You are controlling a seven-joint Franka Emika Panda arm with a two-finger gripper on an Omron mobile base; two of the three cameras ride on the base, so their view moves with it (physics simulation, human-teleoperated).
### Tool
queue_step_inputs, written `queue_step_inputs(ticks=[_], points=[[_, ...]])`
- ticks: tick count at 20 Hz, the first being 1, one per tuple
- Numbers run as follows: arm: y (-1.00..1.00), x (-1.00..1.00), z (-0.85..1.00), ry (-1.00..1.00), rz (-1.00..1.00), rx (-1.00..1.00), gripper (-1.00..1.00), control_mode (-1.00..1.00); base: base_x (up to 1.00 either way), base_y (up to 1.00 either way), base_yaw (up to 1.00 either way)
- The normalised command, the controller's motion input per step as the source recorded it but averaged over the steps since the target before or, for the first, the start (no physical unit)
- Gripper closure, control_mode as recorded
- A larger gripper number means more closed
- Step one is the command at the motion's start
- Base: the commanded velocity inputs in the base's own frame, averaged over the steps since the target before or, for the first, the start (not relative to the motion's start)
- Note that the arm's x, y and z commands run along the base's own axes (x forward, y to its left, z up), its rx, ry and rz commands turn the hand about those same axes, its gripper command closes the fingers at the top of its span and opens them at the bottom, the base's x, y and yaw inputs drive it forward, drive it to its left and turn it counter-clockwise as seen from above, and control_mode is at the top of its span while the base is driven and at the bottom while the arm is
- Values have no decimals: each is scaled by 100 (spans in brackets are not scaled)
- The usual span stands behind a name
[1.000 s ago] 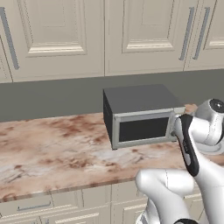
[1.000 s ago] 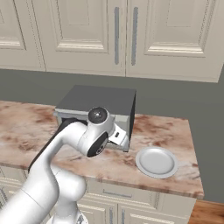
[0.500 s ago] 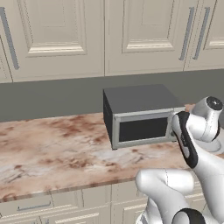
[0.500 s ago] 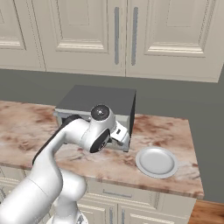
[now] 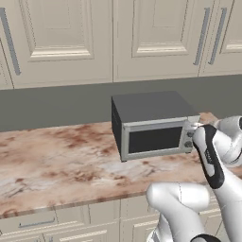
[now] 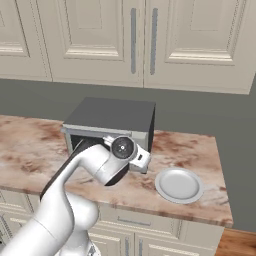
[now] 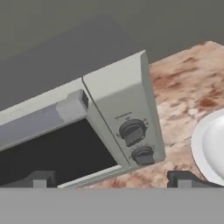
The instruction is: Pull the toaster oven rack outwards. Pick up the baguette from the plate and place it on the toaster oven rack. Close the toaster oven door fully and set the temperature to the lowest setting.
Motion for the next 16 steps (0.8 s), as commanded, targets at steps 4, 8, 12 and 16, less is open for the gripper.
queue_step_inputs(ticks=[4,8,12,16], points=[[0,0,0,-13,3,9,-100,-100,0,0,0],[0,1,0,-3,4,16,-100,-100,0,0,0],[-16,0,18,5,4,21,-100,-100,0,0,0],[-62,-4,19,27,0,18,-100,-100,0,0,0]])
